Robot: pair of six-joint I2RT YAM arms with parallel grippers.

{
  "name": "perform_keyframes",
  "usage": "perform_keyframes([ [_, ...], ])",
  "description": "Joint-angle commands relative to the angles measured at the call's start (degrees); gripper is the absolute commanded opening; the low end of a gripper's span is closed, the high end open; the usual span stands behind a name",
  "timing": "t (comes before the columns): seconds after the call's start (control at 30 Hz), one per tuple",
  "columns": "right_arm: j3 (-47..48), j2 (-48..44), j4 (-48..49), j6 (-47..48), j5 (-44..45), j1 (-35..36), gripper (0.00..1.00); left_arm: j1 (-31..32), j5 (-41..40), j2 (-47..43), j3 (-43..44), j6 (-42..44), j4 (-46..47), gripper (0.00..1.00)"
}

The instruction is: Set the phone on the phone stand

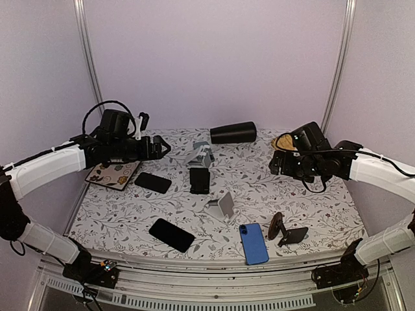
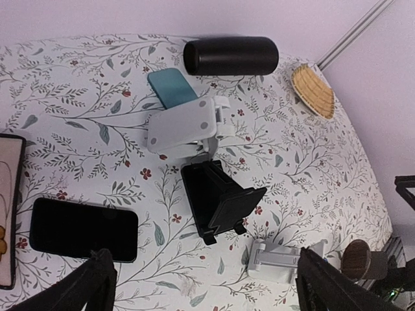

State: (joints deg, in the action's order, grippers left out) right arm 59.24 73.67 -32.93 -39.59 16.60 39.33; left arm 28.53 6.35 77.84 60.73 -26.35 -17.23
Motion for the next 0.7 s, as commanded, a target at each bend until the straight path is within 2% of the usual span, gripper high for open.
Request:
perform_keyframes([
  [0.0, -0.92, -1.65, 1.09, 1.09, -0.39, -0.4, 0.99, -0.68, 1.34, -1.39, 0.31, 1.08, 2.62, 0.97],
  [0.2, -2.62, -3.61, 0.13, 1.21, -4.47, -0.39, 0.99, -0.82, 2.42, -0.74, 0.53, 1.13, 3.43, 0.97],
  [0.33, -4.98, -7.29, -5.45, -1.22, -6.18, -0.32, 0.99, -0.8, 3.42, 0.3, 0.98, 1.12, 3.93, 0.97],
  [0.47, -7.51, -12.62, -13.1, -7.08, -8.25, 1.25, 0.99, -0.85, 4.06, 1.56, 1.8, 1.53, 4.09, 0.97],
  [0.67, -9.19, -17.72, -25.12, -20.68, -9.23, 8.48, 0.99, -0.86, 4.92, 3.21, 2.89, 1.49, 4.66, 0.97],
])
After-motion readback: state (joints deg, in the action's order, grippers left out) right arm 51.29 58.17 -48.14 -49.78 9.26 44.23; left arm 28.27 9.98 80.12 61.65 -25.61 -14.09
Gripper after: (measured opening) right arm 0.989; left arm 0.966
